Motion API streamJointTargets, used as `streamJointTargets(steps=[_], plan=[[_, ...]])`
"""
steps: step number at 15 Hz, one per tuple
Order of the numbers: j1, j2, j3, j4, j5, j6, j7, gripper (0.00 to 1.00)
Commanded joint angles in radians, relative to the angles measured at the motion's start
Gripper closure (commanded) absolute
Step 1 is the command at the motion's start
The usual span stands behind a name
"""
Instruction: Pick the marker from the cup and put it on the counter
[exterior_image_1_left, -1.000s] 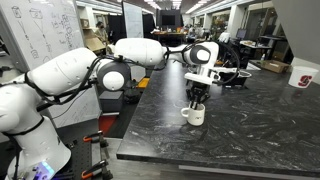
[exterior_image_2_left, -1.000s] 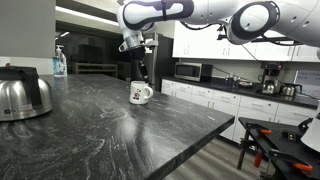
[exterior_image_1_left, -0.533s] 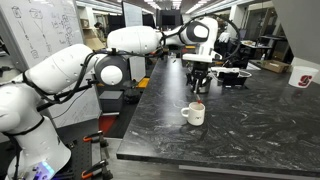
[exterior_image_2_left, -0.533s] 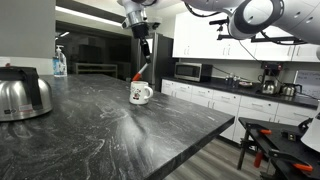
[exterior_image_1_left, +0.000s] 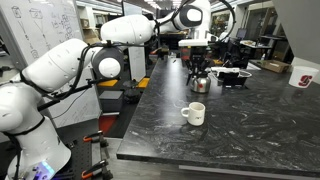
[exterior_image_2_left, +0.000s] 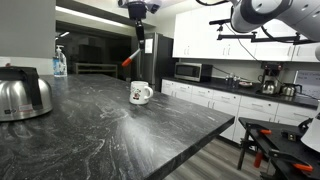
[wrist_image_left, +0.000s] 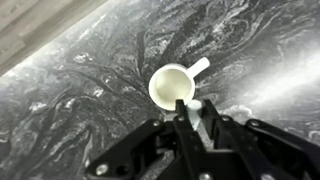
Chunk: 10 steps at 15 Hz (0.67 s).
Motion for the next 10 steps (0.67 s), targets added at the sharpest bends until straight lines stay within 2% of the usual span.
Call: streamJointTargets(steps=[1, 3, 8, 10], plan=[[-0.002, -0.013, 0.048, -0.010, 0.075, 0.070, 0.030, 0.94], [0.009, -0.011, 0.072, -0.011, 0.105, 0.110, 0.009, 0.94], [0.039, 0.009, 0.114, -0.030, 0.145, 0.127, -0.019, 0.94], [0.049, 0.069, 0.109, 0.034, 0.136, 0.094, -0.029, 0.94]])
